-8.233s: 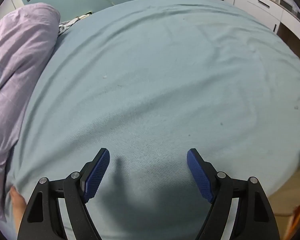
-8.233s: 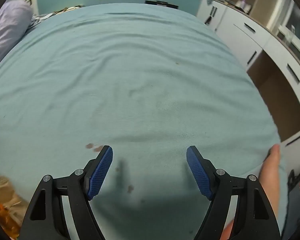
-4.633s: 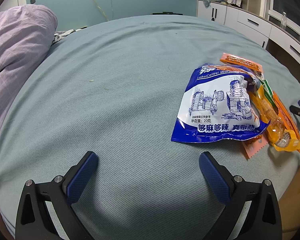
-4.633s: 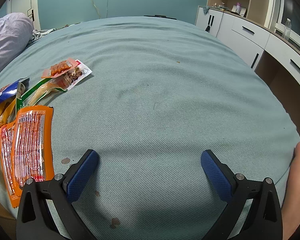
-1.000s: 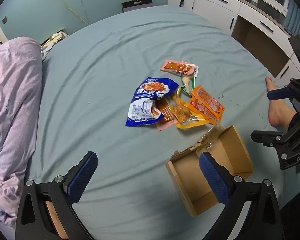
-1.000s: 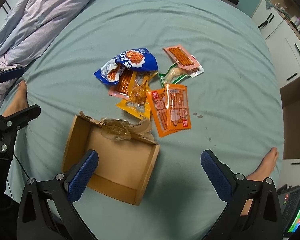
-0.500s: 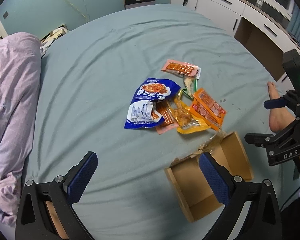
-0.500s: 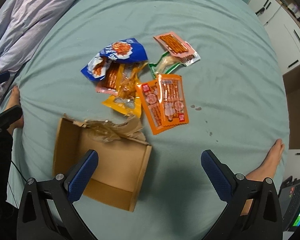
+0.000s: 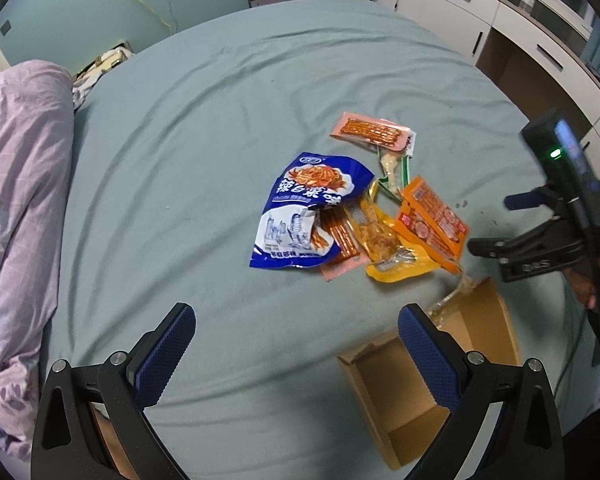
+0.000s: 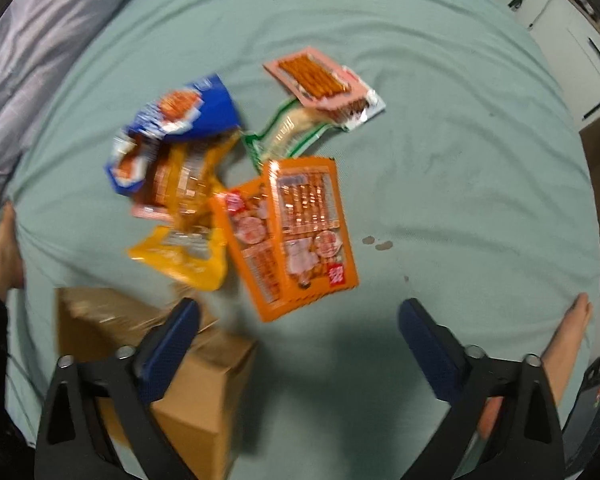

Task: Organize snacks
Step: 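Grasp the orange spicy-strip pack with right tool while left grasps blue bag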

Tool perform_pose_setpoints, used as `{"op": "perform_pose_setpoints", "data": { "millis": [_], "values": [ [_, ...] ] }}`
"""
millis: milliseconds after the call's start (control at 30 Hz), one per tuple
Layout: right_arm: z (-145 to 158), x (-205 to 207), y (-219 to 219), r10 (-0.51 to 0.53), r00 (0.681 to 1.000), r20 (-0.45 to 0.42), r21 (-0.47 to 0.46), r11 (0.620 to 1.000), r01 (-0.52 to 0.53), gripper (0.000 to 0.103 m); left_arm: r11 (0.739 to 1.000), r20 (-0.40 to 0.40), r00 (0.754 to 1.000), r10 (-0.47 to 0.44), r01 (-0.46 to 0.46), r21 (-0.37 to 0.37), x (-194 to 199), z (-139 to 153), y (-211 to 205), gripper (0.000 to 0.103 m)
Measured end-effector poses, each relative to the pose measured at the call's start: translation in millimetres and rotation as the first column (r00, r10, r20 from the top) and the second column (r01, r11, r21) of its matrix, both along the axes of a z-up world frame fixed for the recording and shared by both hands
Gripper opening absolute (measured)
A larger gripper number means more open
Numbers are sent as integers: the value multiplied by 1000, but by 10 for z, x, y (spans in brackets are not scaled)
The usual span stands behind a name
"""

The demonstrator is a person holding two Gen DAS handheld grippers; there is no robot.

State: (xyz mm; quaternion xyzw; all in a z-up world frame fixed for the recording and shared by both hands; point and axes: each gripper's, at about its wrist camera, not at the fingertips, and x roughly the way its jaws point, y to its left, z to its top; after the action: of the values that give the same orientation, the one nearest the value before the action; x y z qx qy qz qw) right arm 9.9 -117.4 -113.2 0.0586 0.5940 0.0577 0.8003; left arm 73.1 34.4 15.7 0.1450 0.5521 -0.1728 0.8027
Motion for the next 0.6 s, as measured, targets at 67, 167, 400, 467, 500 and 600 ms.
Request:
{"op": "perform_pose_setpoints", "data": {
  "millis": [67,167,400,467,500,600],
  "values": [
    [-174,166,-13,-12,999,-30,6,1000,12,82,1000,-27,1000,14,-15,-11,75,-64,16,103],
    [-347,373,-40,-36,998,-45,46,998,38,82,999,-63,997,39,-40,-28,200,-156,45,103],
    [-665,714,32,0,996,-86,79,997,6,75,996,-119,990,77,-82,-39,483,-400,45,103],
    [-747,741,-4,-13,994,-108,143,989,28,69,994,-141,986,86,-94,-49,574,-485,24,103],
    [-747,745,-9,-9,995,-101,150,988,24,61,994,-156,984,87,-96,-50,614,-536,9,103],
    [-687,706,19,29,997,-67,157,987,-18,38,994,-171,981,95,-104,-41,710,-660,-17,103]
  ]
}}
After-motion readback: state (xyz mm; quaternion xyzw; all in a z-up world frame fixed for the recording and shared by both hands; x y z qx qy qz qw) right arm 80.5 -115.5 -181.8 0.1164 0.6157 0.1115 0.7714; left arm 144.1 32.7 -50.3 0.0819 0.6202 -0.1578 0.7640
